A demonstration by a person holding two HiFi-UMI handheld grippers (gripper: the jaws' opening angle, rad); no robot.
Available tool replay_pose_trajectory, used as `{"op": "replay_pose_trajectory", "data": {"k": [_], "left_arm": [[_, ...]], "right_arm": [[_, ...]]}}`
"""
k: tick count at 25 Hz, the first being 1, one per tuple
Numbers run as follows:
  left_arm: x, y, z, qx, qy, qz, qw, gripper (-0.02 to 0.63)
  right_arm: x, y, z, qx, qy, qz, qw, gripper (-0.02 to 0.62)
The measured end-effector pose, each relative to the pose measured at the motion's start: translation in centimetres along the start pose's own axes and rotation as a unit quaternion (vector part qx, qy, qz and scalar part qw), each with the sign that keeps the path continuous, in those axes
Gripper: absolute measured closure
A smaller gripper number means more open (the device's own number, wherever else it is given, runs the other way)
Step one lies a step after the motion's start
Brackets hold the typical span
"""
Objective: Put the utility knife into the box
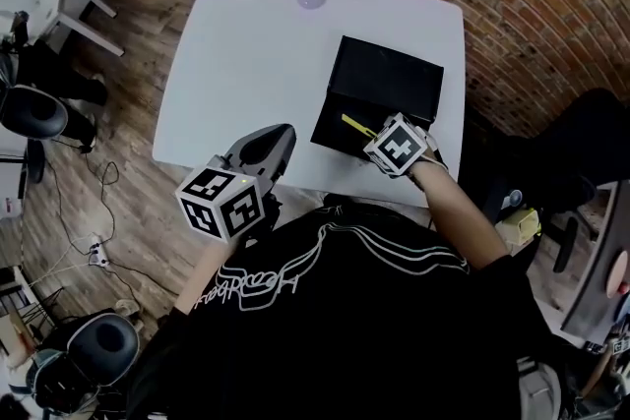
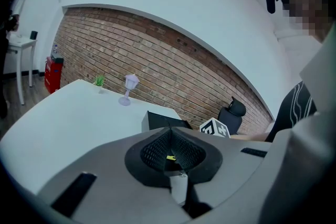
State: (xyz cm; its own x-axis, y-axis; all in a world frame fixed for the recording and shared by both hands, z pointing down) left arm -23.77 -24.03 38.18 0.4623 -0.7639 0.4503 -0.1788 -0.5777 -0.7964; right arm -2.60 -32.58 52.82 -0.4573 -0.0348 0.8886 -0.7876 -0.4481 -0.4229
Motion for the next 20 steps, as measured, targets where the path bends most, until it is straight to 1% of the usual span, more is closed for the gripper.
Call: {"op": "replay_pose_trajectory", "data": {"k": [2,5,7,9,12,15,18,20], "left_arm": [[0.0,-0.2,0.0,-0.001,0.001,-0.001,1.0000,0.575],[0.0,-0.5,0.4,-0.001,-0.002,-0.002,1.0000,0.574],[0.0,-0.5,0.7,0.002,-0.007,-0.002,1.0000,0.575],[0.0,-0.3,1.1,0.004,-0.011,0.001,0.9999,0.574],[-0.1,-0.2,1.7,0.007,-0.018,0.005,0.9998,0.575],[-0.3,-0.3,2.6,0.010,-0.027,0.008,0.9996,0.574],[-0.3,-0.3,3.7,0.015,-0.040,0.009,0.9990,0.575],[-0.5,-0.3,4.6,0.021,-0.051,0.009,0.9984,0.575]], "right_arm": [[-0.8,0.0,-0.1,0.011,0.000,0.019,1.000,0.408],[-2.4,-0.2,-0.4,0.025,0.005,0.057,0.998,0.387],[-3.9,-0.2,-0.6,0.031,0.010,0.099,0.995,0.387],[-5.9,-0.1,-1.0,0.044,0.017,0.147,0.988,0.383],[-8.8,-0.2,-2.0,0.061,0.033,0.219,0.973,0.389],[-11.6,-0.3,-3.6,0.062,0.048,0.289,0.954,0.412],[-14.2,-0.4,-5.1,0.067,0.057,0.354,0.931,0.468],[-15.7,-0.6,-6.0,0.072,0.057,0.389,0.917,0.528]]}}
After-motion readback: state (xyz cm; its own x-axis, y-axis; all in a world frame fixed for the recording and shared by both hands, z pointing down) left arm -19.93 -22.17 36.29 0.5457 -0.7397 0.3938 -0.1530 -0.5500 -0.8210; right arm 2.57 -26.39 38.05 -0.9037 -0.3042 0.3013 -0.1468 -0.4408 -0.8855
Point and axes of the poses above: the fingertips, and each gripper's own axes: x forward along the fingers, z to its right, y out of its top, the point moved 8 cm from there along -x, backward along the fingers, and after that the axes turned 7 degrees about y, right-handed, at the moved point
